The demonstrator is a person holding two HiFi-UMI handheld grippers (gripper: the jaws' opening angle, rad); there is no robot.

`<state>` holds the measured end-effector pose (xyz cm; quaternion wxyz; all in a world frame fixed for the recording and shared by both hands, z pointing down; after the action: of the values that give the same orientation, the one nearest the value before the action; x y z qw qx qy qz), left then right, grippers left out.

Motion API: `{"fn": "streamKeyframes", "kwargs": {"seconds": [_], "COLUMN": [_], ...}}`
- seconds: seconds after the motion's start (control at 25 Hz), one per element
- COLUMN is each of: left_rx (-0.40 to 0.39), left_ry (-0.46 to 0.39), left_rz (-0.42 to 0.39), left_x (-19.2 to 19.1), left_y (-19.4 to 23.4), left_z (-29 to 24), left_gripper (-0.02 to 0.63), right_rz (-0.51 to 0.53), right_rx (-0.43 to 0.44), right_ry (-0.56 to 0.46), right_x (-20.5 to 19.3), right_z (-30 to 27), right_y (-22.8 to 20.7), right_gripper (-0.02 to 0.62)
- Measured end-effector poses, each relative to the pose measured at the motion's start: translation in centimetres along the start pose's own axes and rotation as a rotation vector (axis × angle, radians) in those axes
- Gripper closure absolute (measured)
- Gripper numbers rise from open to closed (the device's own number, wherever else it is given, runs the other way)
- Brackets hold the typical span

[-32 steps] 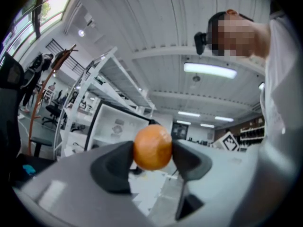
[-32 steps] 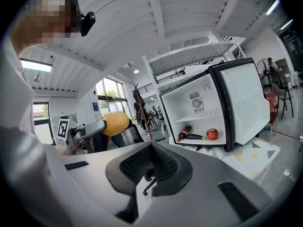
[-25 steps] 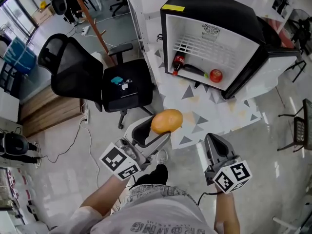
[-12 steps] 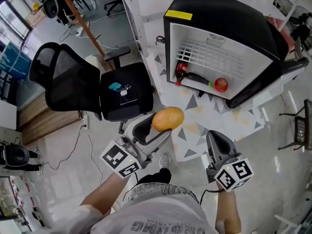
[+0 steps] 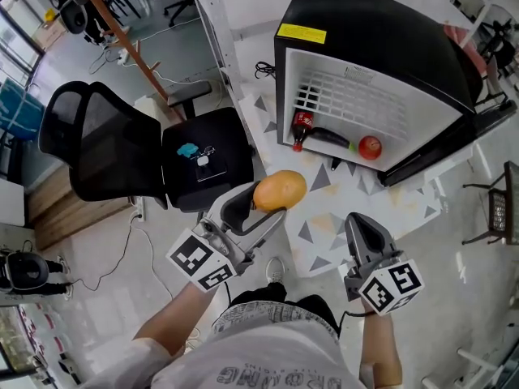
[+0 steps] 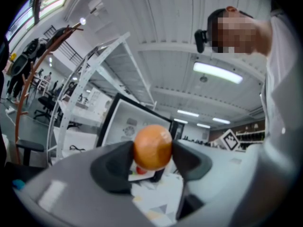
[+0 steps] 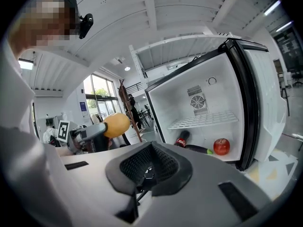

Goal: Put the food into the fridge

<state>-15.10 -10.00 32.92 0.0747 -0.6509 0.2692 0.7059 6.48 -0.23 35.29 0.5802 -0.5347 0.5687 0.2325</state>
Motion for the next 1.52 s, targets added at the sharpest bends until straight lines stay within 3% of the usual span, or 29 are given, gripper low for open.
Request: {"fn": "streamKeyframes", "kwargs": {"seconds": [0.48, 1.04, 1.52], "left_rx": [0.009, 0.127, 0.203], "left_ry": [-0.005, 0.005, 0.022], "left_rz": [-0.029, -0.076, -0.188], "left_x": [0.6, 0.7, 0.1], "left_y": [1.1, 2.4, 3.6], "left_z": [-4.1, -13.7, -21.3], "left_gripper": [0.344, 0.344, 0.344], "right_rz": [0.001, -0.011, -0.015], "right_rx": [0.025, 0.127, 0.188], "right_ry": [-0.026, -0.028, -0.042], "right_x": [1.7, 4.1, 5.8], "right_z": [-1.9, -4.0, -5.2], "right_y": [-1.8, -8.5, -13.6], "right_gripper": [0.604, 0.604, 0.604]}}
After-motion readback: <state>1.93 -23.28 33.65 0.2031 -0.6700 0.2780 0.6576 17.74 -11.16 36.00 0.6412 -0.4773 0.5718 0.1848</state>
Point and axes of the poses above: the fingertips, and each gripper's own axes: z backward along the fingers, y to its left, x out of its top, the point moved 6 cm from there along z, backward along the fingers, and after that the axes turned 7 degrees about x, right-handed, at the moved point
